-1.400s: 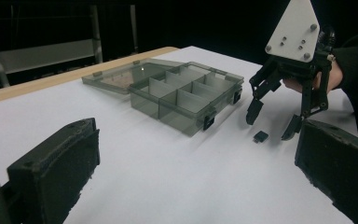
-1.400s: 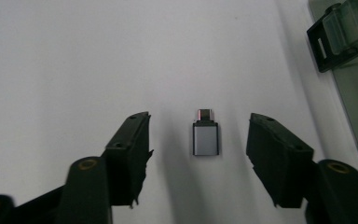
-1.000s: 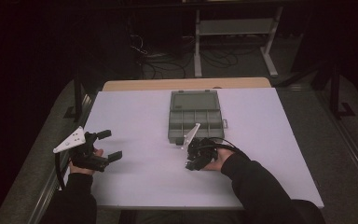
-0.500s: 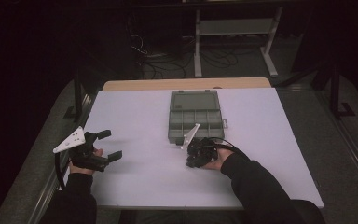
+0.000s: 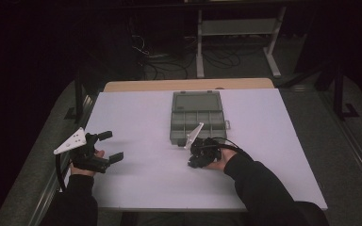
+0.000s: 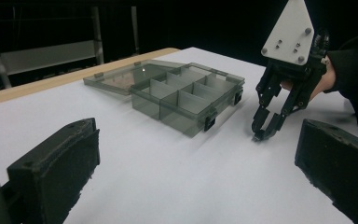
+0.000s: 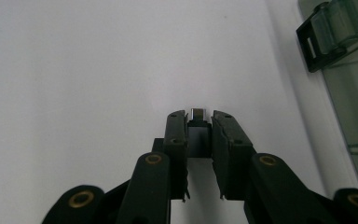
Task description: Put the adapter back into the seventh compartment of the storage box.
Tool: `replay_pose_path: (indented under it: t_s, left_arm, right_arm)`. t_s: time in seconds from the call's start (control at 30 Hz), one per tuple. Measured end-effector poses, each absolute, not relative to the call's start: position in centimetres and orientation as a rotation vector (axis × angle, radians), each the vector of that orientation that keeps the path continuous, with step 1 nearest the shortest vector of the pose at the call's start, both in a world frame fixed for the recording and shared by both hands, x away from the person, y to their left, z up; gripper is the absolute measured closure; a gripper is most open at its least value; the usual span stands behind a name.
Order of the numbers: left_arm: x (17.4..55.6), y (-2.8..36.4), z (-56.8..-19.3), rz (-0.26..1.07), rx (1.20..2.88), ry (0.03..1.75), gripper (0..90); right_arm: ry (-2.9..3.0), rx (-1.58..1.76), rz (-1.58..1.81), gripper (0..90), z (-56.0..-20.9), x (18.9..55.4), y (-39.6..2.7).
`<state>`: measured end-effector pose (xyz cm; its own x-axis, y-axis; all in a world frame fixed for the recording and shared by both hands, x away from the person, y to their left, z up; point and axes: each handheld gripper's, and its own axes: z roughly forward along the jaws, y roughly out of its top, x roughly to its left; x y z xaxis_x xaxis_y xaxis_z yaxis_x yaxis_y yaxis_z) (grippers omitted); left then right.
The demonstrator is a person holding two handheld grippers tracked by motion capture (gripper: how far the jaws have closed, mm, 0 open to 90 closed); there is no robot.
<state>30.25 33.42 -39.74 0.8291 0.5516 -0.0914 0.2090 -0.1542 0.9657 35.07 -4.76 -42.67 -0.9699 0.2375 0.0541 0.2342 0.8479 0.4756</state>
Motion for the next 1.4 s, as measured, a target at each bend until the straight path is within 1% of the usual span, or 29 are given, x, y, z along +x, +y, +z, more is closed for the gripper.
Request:
replay_pose_path:
  t_s: [0.27,1.4]
  left_arm:
    - [30.3,33.4,-39.8,0.331,1.732,0.593,0.0]
    - [30.3,33.4,-39.8,0.331,1.737,0.595,0.0]
  right_arm:
    - [3.003,0.406,0.79,74.7,-42.4,35.3,-5.2]
    - [2.933,0.434,0.881,74.7,-38.7,36.0,-7.3]
